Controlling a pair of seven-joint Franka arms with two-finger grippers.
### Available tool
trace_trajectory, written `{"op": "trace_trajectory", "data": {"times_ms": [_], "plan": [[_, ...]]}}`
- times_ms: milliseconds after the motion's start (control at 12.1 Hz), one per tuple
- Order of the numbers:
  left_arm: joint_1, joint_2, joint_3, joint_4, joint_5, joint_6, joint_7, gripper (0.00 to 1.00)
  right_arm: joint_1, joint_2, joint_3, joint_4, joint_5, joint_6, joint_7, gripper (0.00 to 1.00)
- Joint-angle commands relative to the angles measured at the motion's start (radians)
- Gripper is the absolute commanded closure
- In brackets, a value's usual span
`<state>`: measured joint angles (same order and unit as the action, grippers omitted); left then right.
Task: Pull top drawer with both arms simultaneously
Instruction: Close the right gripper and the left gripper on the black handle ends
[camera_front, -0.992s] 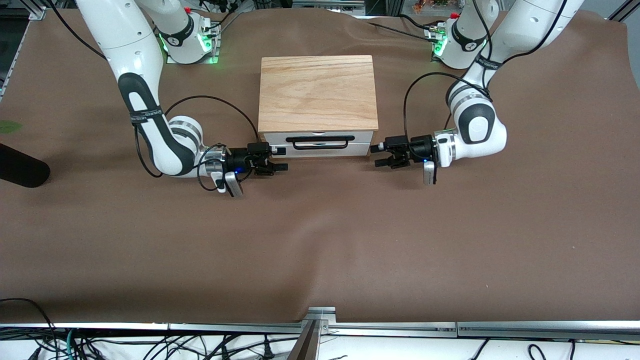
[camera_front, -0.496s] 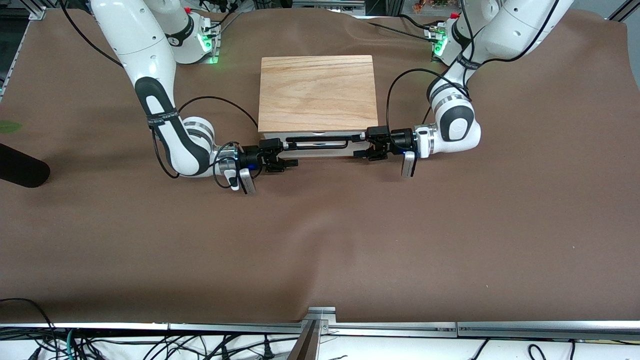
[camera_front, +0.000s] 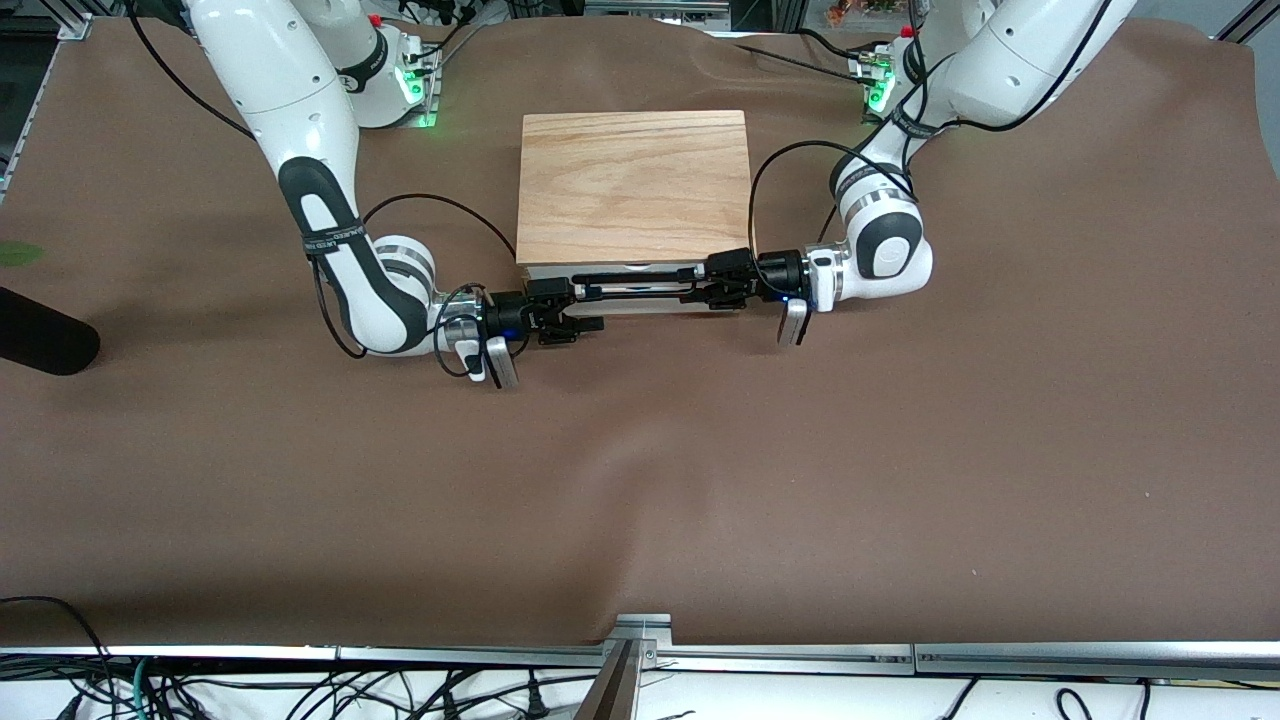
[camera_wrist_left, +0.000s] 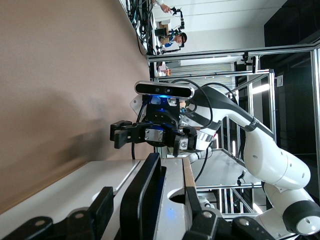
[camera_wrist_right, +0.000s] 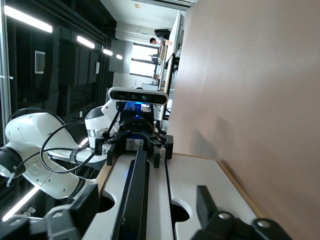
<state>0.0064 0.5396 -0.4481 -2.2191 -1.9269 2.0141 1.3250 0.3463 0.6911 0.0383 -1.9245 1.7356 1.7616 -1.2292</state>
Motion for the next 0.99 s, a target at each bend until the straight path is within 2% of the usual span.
{"op": "trace_trajectory", "data": {"times_ms": [0, 83, 248, 496, 744, 909], "plan": [[-0.011, 0.006, -0.011, -0.033, -0.018, -0.005, 0.031, 0.53, 0.013, 0.013, -0.003, 0.018, 0.004, -0.002, -0.013, 0.16], [-0.011, 0.011, -0.011, -0.043, -0.018, -0.001, 0.031, 0.62, 0.016, 0.013, -0.001, 0.016, 0.002, -0.005, -0.013, 0.16], [-0.011, 0.019, -0.011, -0.050, -0.018, -0.001, 0.031, 0.71, 0.019, 0.013, -0.003, 0.013, 0.002, -0.005, -0.013, 0.17], [-0.011, 0.019, -0.012, -0.073, -0.018, -0.001, 0.026, 0.72, 0.022, 0.013, -0.003, 0.007, 0.002, -0.007, -0.022, 0.35], [-0.011, 0.017, -0.012, -0.099, -0.017, -0.001, 0.028, 0.72, 0.022, 0.011, -0.003, 0.001, -0.007, -0.008, -0.026, 0.35], [-0.009, 0.011, -0.014, -0.120, -0.017, -0.003, 0.029, 0.79, 0.020, 0.007, -0.003, -0.013, -0.025, -0.016, -0.030, 0.35]]}}
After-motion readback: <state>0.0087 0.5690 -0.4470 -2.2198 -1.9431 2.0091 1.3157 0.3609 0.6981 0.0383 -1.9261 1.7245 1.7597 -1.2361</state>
